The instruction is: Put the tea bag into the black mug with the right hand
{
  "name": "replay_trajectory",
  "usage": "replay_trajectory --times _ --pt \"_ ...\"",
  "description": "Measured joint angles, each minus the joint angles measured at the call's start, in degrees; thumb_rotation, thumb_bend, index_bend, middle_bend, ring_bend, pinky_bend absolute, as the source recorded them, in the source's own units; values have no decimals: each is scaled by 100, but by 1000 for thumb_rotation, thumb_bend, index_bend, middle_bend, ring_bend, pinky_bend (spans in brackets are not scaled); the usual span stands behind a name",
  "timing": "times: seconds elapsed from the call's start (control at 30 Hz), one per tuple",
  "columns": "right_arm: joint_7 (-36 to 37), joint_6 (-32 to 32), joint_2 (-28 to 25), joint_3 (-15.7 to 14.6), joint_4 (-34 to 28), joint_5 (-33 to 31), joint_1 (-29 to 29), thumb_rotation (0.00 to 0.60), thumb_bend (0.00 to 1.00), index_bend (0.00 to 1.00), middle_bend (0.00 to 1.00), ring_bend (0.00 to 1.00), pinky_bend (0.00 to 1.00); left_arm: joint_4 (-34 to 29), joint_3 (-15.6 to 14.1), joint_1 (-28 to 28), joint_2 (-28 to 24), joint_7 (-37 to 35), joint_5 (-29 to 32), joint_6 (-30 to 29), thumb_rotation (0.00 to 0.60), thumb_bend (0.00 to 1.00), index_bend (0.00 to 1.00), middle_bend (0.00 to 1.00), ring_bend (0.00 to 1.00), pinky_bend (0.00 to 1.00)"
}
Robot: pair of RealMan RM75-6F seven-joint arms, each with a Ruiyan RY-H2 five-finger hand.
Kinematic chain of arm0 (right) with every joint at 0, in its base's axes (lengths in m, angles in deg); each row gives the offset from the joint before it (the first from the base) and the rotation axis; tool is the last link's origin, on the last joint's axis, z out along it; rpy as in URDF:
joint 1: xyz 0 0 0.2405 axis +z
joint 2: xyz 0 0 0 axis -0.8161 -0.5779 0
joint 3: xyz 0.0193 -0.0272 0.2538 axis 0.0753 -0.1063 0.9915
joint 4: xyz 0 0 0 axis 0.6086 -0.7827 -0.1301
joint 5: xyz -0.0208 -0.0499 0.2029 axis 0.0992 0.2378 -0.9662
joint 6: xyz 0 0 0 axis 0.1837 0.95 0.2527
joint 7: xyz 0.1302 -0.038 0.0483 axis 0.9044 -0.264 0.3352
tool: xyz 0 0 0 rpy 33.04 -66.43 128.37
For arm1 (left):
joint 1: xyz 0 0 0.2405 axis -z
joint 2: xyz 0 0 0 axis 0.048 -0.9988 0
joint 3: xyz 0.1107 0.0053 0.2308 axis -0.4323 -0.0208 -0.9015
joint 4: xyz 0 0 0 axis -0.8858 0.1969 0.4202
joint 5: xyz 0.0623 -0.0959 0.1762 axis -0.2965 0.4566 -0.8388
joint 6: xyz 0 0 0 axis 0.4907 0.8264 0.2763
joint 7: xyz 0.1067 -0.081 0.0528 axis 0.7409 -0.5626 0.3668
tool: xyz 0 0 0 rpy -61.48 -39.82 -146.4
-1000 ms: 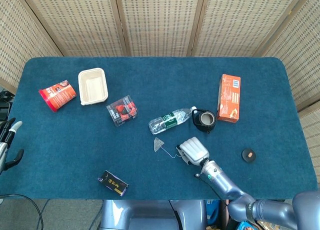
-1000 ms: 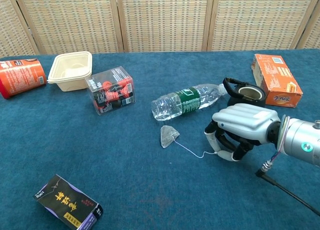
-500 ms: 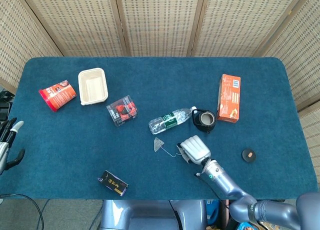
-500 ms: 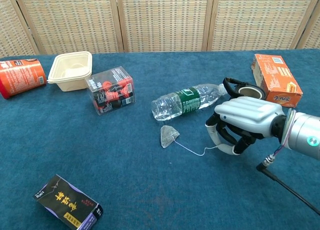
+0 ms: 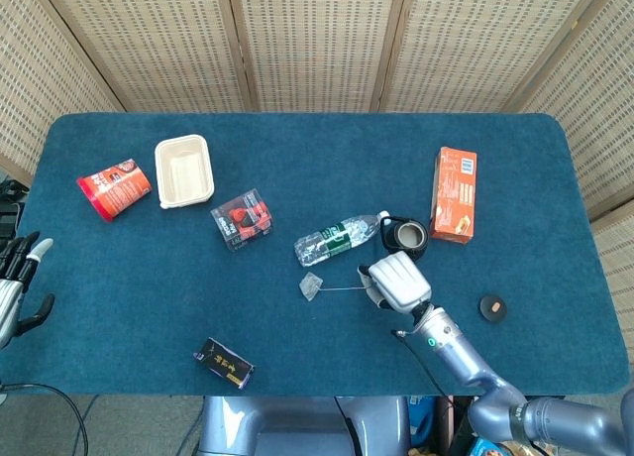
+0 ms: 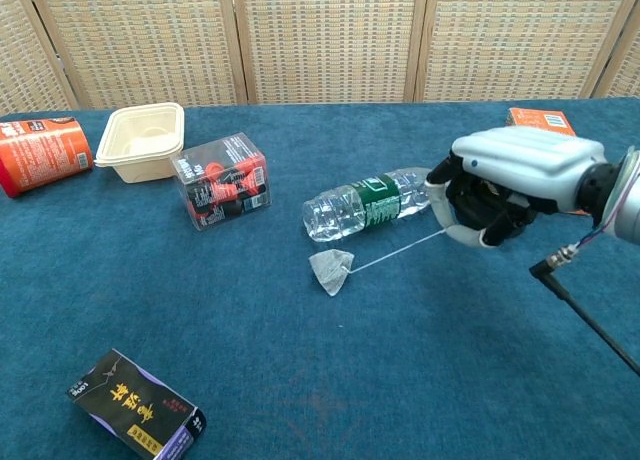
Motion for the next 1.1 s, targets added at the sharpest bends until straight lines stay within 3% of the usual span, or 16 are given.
replay_trajectory --times 0.53,1.1 --pt "27 73 -1017 494 -949 -303 165 600 718 614 807 799 982 -139 -1 62 -37 117 -73 13 600 441 0 0 0 0" --pt "440 81 -1704 1049 -1014 -828 328 600 718 622 807 799 982 -135 -18 88 -34 163 -11 110 600 440 0 0 0 0"
